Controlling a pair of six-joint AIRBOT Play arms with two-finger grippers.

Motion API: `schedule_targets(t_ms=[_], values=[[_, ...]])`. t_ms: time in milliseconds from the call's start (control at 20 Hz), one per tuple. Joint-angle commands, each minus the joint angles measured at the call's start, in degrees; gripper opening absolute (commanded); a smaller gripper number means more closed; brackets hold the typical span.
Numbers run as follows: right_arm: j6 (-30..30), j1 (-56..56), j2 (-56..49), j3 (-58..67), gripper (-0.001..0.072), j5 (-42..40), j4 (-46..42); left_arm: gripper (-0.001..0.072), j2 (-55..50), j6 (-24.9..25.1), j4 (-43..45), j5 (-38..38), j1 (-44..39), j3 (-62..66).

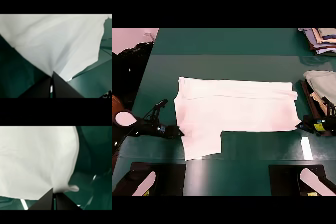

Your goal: Fold the shirts.

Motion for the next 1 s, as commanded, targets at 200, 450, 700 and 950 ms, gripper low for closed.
schedule_targets(t_ms=[200,450,700,950], values=[[2.62,1.33,18.23,0.42,0.0015,16.55,-13.70,0.0030,20.00,-14.05,4.33,-21.68,0.00,-0.96],[3.67,1.57,19.06,0.52,0.0015,14.86,-9.31,0.0031,14.19,-13.00,4.39,-10.75,0.00,7.32],[5.03,7.58,5.70,8.37,0.0015,5.22,-5.99,0.0031,-5.95,-8.13,4.44,5.09,0.00,15.58],[6.58,13.00,-11.56,22.38,0.0015,0.85,-5.86,0.0032,-25.05,-7.37,3.85,13.35,0.00,26.80]])
